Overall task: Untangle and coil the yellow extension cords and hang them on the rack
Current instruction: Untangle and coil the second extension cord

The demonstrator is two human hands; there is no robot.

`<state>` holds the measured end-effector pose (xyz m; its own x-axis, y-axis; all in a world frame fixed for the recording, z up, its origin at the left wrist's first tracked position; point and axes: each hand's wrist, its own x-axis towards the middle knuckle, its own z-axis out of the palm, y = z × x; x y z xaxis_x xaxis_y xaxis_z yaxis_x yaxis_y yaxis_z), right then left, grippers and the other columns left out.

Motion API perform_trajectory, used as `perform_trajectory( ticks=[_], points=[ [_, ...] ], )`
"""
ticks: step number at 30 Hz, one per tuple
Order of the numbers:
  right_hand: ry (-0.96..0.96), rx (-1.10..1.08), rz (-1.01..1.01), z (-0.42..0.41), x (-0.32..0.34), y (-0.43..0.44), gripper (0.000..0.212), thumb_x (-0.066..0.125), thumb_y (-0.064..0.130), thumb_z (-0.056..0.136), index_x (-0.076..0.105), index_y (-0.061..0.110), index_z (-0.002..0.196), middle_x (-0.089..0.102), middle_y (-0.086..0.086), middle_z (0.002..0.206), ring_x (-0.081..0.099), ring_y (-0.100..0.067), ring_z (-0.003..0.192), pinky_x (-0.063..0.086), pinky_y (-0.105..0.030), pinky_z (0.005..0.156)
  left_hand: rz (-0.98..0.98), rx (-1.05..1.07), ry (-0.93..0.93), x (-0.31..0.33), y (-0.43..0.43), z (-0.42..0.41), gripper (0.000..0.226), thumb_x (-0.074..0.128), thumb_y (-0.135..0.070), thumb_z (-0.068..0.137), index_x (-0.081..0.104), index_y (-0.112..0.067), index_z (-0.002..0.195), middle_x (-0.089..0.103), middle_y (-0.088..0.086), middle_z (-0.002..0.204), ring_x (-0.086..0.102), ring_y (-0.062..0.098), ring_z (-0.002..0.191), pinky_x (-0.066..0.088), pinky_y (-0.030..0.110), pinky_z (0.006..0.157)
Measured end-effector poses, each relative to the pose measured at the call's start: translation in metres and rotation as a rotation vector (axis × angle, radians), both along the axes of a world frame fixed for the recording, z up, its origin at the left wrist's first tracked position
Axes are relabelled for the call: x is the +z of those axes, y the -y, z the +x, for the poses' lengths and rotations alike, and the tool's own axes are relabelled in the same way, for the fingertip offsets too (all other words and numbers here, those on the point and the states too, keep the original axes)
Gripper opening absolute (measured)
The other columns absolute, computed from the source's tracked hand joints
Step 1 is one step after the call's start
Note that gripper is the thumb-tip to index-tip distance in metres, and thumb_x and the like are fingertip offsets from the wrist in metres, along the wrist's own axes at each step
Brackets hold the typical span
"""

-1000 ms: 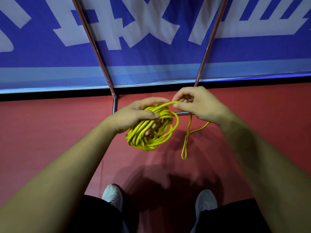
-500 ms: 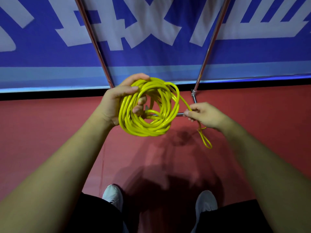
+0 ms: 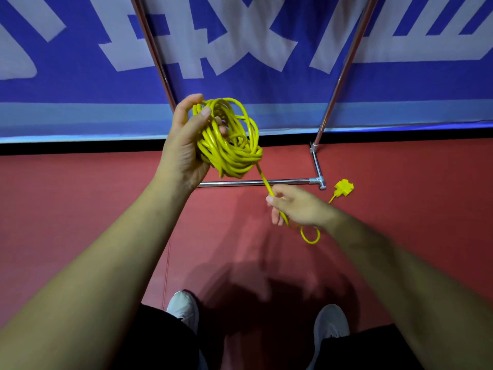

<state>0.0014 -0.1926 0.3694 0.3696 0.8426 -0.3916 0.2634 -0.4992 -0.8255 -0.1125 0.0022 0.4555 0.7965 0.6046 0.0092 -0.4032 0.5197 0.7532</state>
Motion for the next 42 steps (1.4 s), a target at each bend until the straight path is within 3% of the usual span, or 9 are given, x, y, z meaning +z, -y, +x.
perform_trajectory(
  ticks=[4,10,14,17,21,24,33,37,42],
  points=[
    [-0.001,0.159,-0.037,-0.020,0.018,-0.009,0.018,0.044,0.012,0.103,0.053,0.001,0.115,0.065,-0.015,0.073,0.056,-0.013,0.054,0.039,-0.013,0.049,0.027,0.033,-0.022,0.002,0.001,-0.003,0.036,0.057,-0.002,0.091,0.046,-0.017,0.121,0.058,0.016,0.090,0.063,0.024,0.074,0.055,0.036,0.070],
    [-0.133,0.109,-0.092,-0.021,0.025,0.001,0.054,0.053,0.013,0.098,0.039,0.038,0.144,0.071,-0.015,0.094,0.069,-0.019,0.081,0.046,-0.020,0.066,0.049,0.114,-0.022,0.006,0.002,-0.005,0.037,0.056,0.002,0.092,0.043,-0.013,0.123,0.063,0.013,0.087,0.065,0.023,0.075,0.056,0.036,0.071],
    [-0.249,0.095,-0.039,-0.034,0.038,-0.001,0.035,0.041,-0.002,0.098,0.045,0.003,0.133,0.070,-0.028,0.099,0.065,-0.028,0.074,0.045,-0.016,0.055,0.277,0.168,-0.147,0.008,0.006,-0.004,0.043,0.063,-0.002,0.088,0.044,-0.015,0.125,0.055,0.017,0.101,0.066,0.029,0.078,0.057,0.044,0.075],
    [-0.370,0.146,-0.024,-0.045,0.055,-0.004,0.039,0.048,0.002,0.099,0.042,0.009,0.138,0.067,-0.030,0.094,0.060,-0.025,0.066,0.043,-0.015,0.051,0.455,0.168,-0.224,0.004,0.009,-0.002,0.044,0.074,-0.013,0.084,0.053,-0.022,0.122,0.056,0.015,0.106,0.065,0.045,0.091,0.053,0.062,0.089],
    [-0.446,0.209,-0.110,-0.051,0.065,-0.002,0.054,0.052,0.008,0.099,0.031,0.020,0.147,0.066,-0.026,0.105,0.068,-0.028,0.089,0.049,-0.028,0.076,0.643,0.178,-0.271,0.001,0.011,-0.002,0.043,0.074,-0.017,0.086,0.053,-0.025,0.122,0.055,0.014,0.109,0.063,0.042,0.100,0.051,0.062,0.091],
    [-0.646,0.181,-0.060,-0.052,0.070,-0.002,0.045,0.052,0.004,0.096,0.033,-0.008,0.136,0.061,-0.029,0.105,0.065,-0.044,0.097,0.052,-0.051,0.091,0.818,0.188,-0.318,-0.004,0.009,-0.001,0.045,0.074,-0.018,0.084,0.051,-0.026,0.122,0.054,0.019,0.117,0.057,0.032,0.101,0.047,0.058,0.097],
    [-0.540,0.218,0.056,-0.027,0.082,0.007,0.053,0.058,0.005,0.081,0.054,0.009,0.134,0.063,-0.009,0.084,0.059,-0.024,0.066,0.047,-0.028,0.059,1.011,-0.090,-0.447,-0.021,0.003,-0.005,0.048,0.073,-0.013,0.083,0.050,-0.025,0.124,0.053,-0.015,0.116,0.060,0.021,0.106,0.047,0.045,0.103],
    [-0.547,0.143,0.274,-0.018,0.092,0.005,0.035,0.052,-0.008,0.084,0.060,0.004,0.116,0.066,-0.020,0.090,0.035,-0.010,0.051,0.029,-0.020,0.045,1.029,-0.264,-0.472,-0.026,0.007,-0.006,0.048,0.073,-0.006,0.086,0.051,-0.015,0.128,0.058,0.007,0.120,0.056,0.014,0.102,0.047,0.023,0.093],
    [-0.342,0.077,0.316,-0.010,0.102,0.006,0.028,0.053,-0.015,0.089,0.045,0.006,0.105,0.072,-0.027,0.089,0.036,-0.013,0.045,0.032,-0.023,0.046,1.037,-0.518,-0.476,-0.028,0.012,-0.006,0.054,0.070,-0.017,0.081,0.051,-0.015,0.131,0.058,0.010,0.125,0.058,0.016,0.109,0.046,0.029,0.096]
  ],
)
